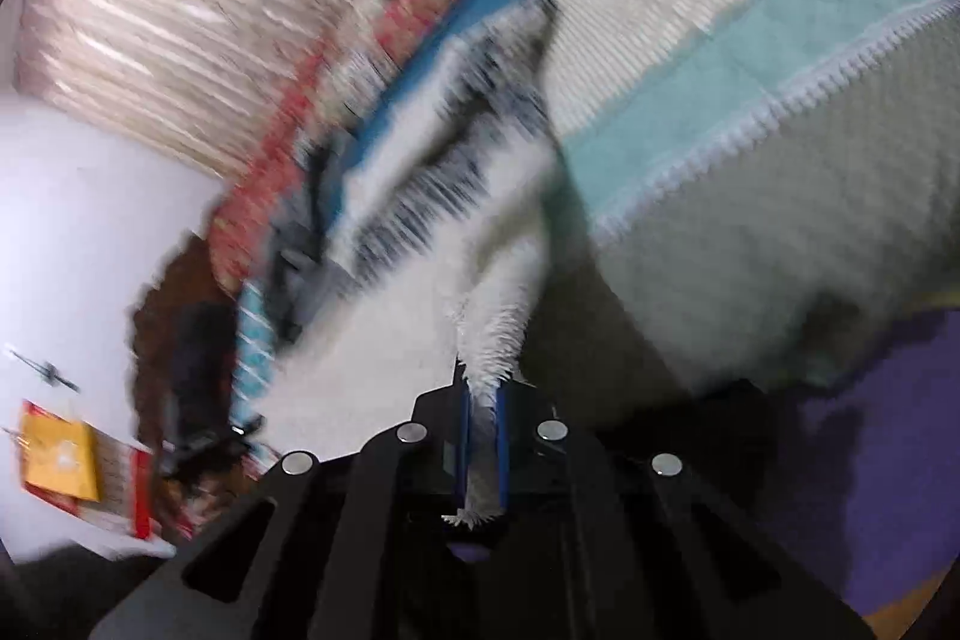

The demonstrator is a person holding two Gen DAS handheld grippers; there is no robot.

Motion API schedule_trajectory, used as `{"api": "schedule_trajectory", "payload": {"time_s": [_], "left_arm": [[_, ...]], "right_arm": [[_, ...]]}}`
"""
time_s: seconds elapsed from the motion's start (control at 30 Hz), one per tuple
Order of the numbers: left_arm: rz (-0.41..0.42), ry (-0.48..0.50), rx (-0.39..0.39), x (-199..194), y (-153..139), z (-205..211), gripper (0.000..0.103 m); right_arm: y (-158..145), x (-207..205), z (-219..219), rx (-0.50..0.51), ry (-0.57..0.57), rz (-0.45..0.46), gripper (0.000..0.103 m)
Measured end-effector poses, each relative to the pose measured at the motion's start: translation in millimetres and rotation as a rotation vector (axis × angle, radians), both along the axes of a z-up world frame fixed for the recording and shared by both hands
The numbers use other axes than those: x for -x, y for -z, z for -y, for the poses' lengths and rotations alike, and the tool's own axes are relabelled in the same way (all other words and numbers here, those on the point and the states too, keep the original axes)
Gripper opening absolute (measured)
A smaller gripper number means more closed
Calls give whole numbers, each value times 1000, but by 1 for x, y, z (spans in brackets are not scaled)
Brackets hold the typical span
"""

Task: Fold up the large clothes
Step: 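Grasp the sweater edge with the left gripper while the right gripper folds it over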

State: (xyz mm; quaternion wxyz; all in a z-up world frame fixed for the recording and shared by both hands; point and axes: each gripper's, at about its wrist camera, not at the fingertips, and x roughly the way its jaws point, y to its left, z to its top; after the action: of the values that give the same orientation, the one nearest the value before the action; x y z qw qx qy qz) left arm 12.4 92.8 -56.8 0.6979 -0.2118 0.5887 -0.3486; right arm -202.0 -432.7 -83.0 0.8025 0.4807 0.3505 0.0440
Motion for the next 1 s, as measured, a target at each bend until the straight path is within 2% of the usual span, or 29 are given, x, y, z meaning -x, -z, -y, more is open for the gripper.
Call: {"api": "schedule_trajectory", "payload": {"time_s": [0.07,0.13,0.2,0.37,0.43,0.5,0.57,0.63,0.7,0.77,0.8,0.83,0.87,0.93,0.97,1.0], "left_arm": [[-45,-62,42,-26,2,8,9],[-53,-104,48,-53,5,21,9],[-56,-151,11,-82,12,39,9],[-142,-242,-87,-159,45,78,10],[-163,-245,-150,-179,59,89,10],[-190,-247,-238,-197,81,102,11],[-237,-241,-274,-209,105,107,12],[-263,-248,-250,-214,114,104,12],[-276,-251,-224,-218,116,100,12],[-279,-243,-205,-218,111,95,12],[-276,-246,-190,-216,106,91,13],[-261,-248,-158,-213,97,87,13],[-241,-245,-122,-210,87,85,14],[-206,-237,-50,-204,68,80,18],[-191,-235,-22,-201,61,77,19],[-166,-235,19,-196,51,72,20]], "right_arm": [[0,-23,16,-72,38,27,91],[7,-54,32,-138,79,40,91],[15,-82,46,-159,111,28,91],[56,-150,84,-282,252,-60,89],[86,-165,96,-367,358,-138,86],[108,-172,99,-466,405,-149,85],[112,-170,101,-492,420,-87,83],[98,-158,105,-465,435,57,80],[79,-131,114,-403,504,191,66],[63,-105,118,-335,579,227,53],[50,-99,117,-281,558,221,51],[36,-100,112,-219,490,214,51],[17,-107,98,-114,366,203,51],[-7,-121,66,28,159,197,51],[-17,-134,38,93,4,188,51],[-21,-142,18,125,-83,179,51]]}}
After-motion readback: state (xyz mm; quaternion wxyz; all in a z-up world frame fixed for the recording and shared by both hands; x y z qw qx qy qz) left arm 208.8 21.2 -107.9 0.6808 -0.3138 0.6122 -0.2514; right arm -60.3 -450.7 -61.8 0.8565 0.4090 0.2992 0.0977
